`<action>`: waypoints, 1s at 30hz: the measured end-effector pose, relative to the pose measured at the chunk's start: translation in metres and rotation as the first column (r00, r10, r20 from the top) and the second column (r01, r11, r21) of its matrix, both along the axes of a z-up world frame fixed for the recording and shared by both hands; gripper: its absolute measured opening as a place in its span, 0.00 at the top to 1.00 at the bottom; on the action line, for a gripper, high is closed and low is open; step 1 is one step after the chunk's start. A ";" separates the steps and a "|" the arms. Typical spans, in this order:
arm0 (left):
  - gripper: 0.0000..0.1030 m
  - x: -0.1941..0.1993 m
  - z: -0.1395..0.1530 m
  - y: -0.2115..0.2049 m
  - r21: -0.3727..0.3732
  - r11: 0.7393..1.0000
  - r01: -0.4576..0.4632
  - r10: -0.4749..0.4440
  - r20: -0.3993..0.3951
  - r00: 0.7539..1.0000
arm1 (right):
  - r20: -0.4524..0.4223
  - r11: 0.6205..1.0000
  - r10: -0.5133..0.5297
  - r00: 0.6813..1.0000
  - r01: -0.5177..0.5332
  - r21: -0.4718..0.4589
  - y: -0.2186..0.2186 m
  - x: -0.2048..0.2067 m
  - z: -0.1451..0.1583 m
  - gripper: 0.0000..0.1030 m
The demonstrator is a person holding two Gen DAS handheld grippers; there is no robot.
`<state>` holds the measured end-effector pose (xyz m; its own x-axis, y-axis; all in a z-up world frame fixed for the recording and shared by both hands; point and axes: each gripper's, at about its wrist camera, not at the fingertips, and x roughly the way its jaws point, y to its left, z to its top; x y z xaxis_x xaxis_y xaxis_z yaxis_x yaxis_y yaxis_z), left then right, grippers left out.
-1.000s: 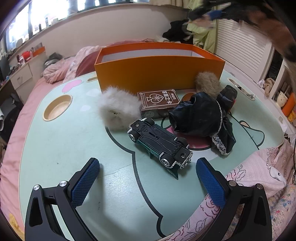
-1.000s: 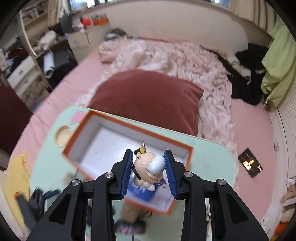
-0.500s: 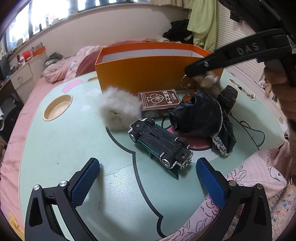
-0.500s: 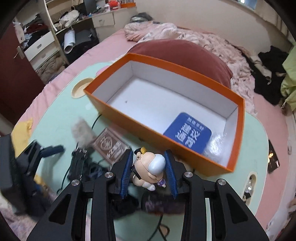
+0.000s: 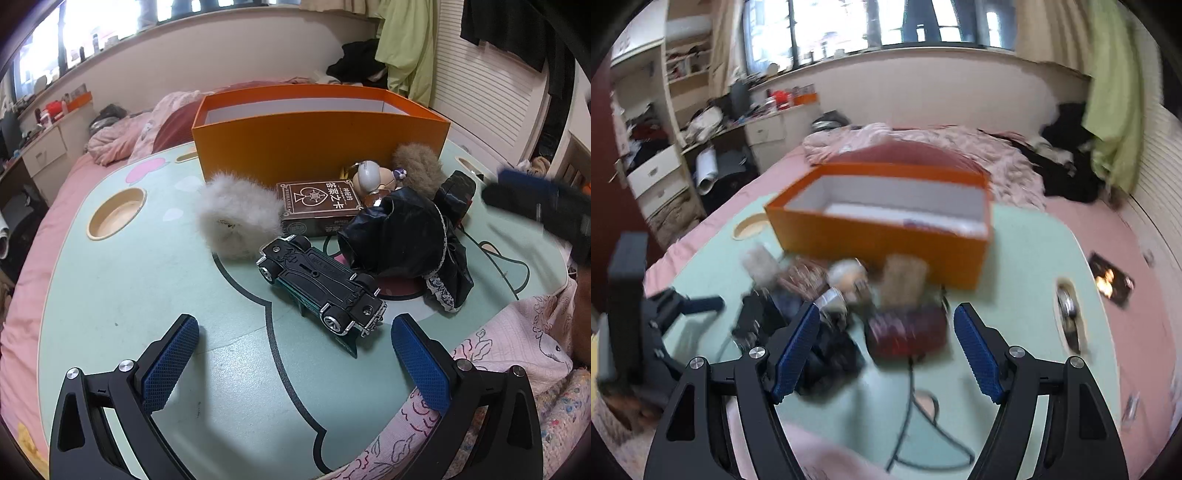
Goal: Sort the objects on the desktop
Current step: 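Reach the left gripper into the orange box and grasp the blue printed tin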
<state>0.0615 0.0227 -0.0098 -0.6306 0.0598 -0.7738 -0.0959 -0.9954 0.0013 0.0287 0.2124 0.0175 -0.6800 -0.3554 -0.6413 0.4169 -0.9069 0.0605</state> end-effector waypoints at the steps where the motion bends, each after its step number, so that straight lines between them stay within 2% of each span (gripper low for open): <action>1: 0.00 0.000 0.000 0.000 0.000 1.000 0.000 0.000 0.000 1.000 | -0.005 1.000 -0.013 1.000 0.013 0.002 0.004 0.004 -0.007 0.27; 9: 0.00 0.002 0.000 0.000 0.000 1.000 -0.007 0.007 -0.001 1.000 | 0.083 1.000 -0.019 0.996 0.019 -0.006 0.009 0.003 -0.039 0.27; 10: 0.00 0.003 0.000 0.001 -0.001 1.000 -0.009 0.009 -0.002 1.000 | 0.100 1.000 -0.016 0.995 0.016 -0.002 0.008 0.001 -0.042 0.24; 11: 0.00 0.003 0.000 0.001 -0.001 1.000 -0.010 0.010 -0.003 1.000 | 0.091 1.000 -0.011 0.996 0.009 0.014 0.007 0.002 -0.042 0.18; 14: 0.00 0.005 -0.001 0.002 0.000 1.000 -0.012 0.012 -0.003 1.000 | 0.068 0.994 -0.023 0.997 0.016 0.106 -0.003 0.005 -0.045 0.14; 15: 0.00 0.006 -0.001 0.001 0.000 1.000 -0.013 0.013 -0.003 1.000 | 0.063 0.991 -0.022 0.998 0.013 0.133 -0.007 0.005 -0.047 0.03; 16: 0.00 0.007 -0.001 0.001 0.000 1.000 -0.014 0.014 -0.004 1.000 | 0.078 0.992 -0.009 0.997 -0.001 0.129 -0.008 0.003 -0.049 0.00; 25: 0.00 0.006 -0.001 0.000 0.000 1.000 -0.020 0.020 -0.004 1.000 | 0.066 0.992 0.014 0.998 -0.022 0.122 -0.005 0.002 -0.052 0.00; 30: 0.00 0.010 0.009 -0.016 0.005 0.993 -0.122 0.122 -0.031 0.992 | 0.067 0.992 0.014 0.998 -0.022 0.121 -0.005 0.002 -0.052 0.00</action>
